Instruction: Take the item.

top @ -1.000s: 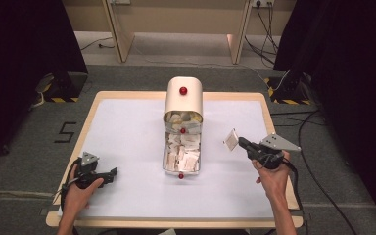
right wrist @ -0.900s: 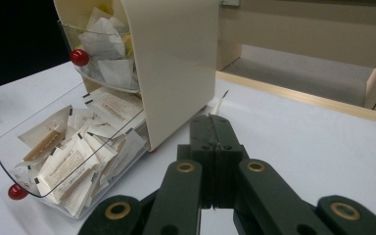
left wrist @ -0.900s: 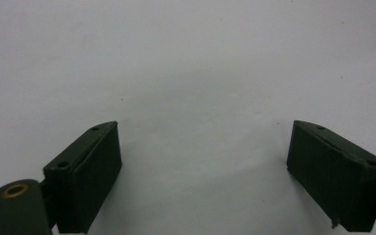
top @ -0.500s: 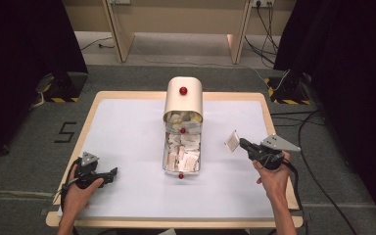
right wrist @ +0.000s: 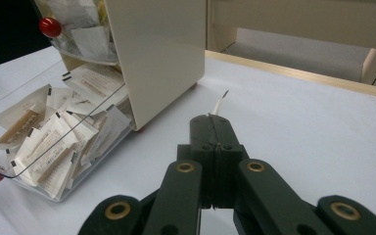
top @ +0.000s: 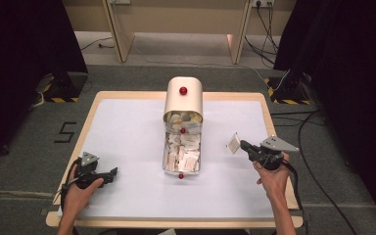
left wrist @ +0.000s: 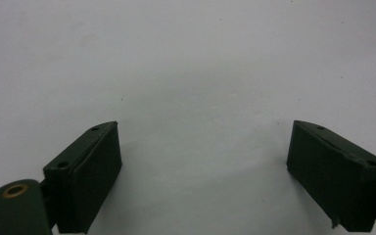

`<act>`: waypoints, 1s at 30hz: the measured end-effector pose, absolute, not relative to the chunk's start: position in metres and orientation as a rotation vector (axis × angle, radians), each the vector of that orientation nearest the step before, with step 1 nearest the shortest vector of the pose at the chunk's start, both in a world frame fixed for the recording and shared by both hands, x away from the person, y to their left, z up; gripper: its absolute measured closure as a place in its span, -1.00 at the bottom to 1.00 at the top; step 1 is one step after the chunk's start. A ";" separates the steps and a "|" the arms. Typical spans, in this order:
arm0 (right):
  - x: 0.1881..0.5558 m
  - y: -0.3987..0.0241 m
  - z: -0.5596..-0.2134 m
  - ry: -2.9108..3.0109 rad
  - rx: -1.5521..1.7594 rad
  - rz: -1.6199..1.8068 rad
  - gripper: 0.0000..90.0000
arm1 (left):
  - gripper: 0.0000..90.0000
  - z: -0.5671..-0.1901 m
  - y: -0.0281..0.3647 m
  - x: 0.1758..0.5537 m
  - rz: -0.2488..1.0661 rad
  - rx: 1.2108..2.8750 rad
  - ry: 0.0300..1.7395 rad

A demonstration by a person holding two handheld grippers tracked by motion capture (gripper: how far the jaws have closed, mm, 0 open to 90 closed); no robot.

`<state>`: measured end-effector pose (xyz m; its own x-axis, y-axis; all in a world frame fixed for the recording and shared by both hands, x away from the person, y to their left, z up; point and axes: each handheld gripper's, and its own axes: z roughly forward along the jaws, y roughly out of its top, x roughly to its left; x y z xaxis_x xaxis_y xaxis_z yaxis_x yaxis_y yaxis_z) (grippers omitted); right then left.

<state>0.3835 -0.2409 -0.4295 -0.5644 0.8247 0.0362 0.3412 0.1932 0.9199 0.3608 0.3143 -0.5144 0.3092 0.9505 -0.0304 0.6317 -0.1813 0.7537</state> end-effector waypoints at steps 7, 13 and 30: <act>0.385 -0.242 -0.436 2.014 1.099 1.332 1.00 | -0.73 -0.514 0.314 0.361 0.603 1.904 1.403; 0.387 -0.241 -0.440 2.030 1.098 1.312 1.00 | -0.73 -0.514 0.314 0.361 0.603 1.904 1.403; 0.390 -0.239 -0.452 2.068 1.118 1.275 1.00 | -0.73 -0.514 0.314 0.361 0.603 1.904 1.403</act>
